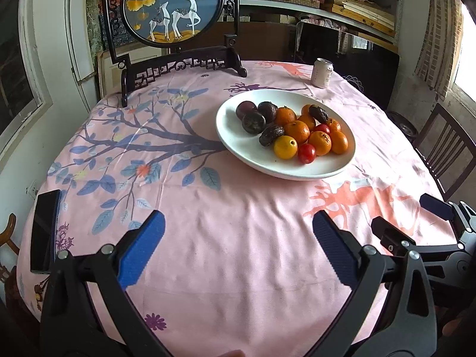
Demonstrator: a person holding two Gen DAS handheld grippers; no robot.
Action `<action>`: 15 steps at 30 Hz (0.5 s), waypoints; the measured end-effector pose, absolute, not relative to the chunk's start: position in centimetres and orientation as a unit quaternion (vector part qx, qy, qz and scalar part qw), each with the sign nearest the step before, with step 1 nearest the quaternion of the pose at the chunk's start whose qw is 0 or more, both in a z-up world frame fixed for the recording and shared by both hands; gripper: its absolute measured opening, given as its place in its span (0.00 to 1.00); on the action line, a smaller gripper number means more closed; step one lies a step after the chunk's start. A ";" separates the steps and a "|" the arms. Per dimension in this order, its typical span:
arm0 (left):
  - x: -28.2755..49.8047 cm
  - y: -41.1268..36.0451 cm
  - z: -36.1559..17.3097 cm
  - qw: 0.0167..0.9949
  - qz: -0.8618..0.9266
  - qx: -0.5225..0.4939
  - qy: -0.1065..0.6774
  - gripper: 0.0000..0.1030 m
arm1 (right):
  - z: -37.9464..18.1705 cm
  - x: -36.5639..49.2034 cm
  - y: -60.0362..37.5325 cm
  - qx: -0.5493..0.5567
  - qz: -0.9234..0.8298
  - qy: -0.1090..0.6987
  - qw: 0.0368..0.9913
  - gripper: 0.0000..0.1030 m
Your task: Organize fruits
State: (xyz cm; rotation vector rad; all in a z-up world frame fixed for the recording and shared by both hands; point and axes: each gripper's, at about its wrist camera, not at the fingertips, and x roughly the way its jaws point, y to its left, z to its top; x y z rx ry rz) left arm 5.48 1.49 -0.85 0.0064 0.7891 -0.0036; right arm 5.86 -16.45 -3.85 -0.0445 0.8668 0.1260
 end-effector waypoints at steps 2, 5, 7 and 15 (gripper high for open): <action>5.5 1.4 -0.9 0.923 -0.003 0.004 0.384 0.98 | -3.9 5.9 -16.5 -0.020 0.061 0.421 0.905 0.99; 5.5 1.3 -0.8 0.923 -0.005 0.007 0.385 0.98 | -3.8 5.9 -16.5 -0.020 0.061 0.420 0.905 0.99; 5.5 1.3 -0.7 0.924 -0.004 0.007 0.382 0.98 | -3.8 5.9 -16.5 -0.020 0.062 0.418 0.906 0.99; 5.6 1.3 -0.8 0.923 -0.004 0.006 0.384 0.98 | -3.6 5.9 -16.3 -0.020 0.064 0.417 0.906 0.99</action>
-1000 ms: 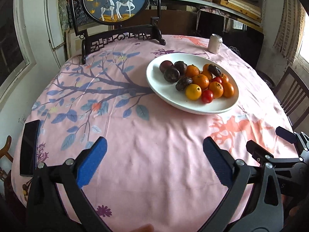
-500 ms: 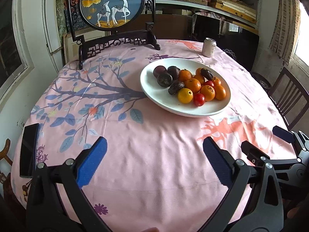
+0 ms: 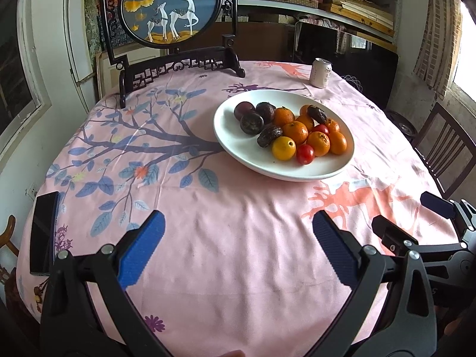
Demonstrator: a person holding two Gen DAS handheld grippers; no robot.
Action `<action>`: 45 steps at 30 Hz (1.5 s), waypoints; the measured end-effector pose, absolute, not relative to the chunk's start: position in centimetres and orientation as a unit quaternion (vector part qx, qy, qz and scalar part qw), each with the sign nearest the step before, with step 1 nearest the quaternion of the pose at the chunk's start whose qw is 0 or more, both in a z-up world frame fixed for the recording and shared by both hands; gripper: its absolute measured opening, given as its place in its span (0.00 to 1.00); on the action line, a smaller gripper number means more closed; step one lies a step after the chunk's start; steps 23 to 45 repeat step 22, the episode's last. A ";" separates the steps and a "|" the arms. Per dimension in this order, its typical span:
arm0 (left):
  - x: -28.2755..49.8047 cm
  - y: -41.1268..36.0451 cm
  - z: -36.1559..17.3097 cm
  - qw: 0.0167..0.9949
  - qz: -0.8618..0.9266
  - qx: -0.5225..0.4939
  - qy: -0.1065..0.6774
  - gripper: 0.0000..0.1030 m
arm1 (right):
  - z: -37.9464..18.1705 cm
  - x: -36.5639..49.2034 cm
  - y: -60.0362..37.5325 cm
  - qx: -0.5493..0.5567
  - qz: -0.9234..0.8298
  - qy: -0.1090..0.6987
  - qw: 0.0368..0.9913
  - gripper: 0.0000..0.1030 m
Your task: Organize fruits
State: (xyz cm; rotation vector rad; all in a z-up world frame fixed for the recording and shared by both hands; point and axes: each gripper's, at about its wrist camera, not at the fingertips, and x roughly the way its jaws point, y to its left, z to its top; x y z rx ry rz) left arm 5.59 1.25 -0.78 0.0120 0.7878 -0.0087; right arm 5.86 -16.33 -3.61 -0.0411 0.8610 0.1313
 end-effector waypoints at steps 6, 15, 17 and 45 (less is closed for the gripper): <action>5.5 1.1 -0.8 0.925 -0.004 0.009 0.379 0.98 | -3.6 5.9 -16.3 -0.019 0.066 0.417 0.906 0.99; 5.7 1.4 -0.8 0.924 -0.003 0.006 0.382 0.98 | -3.5 5.9 -16.2 -0.017 0.066 0.418 0.906 0.99; 5.7 1.5 -0.9 0.923 -0.001 0.003 0.385 0.98 | -3.5 5.9 -16.3 -0.016 0.065 0.418 0.906 0.99; 5.8 1.6 -1.0 0.921 -0.001 0.000 0.389 0.98 | -3.4 5.8 -16.3 -0.015 0.065 0.418 0.906 0.99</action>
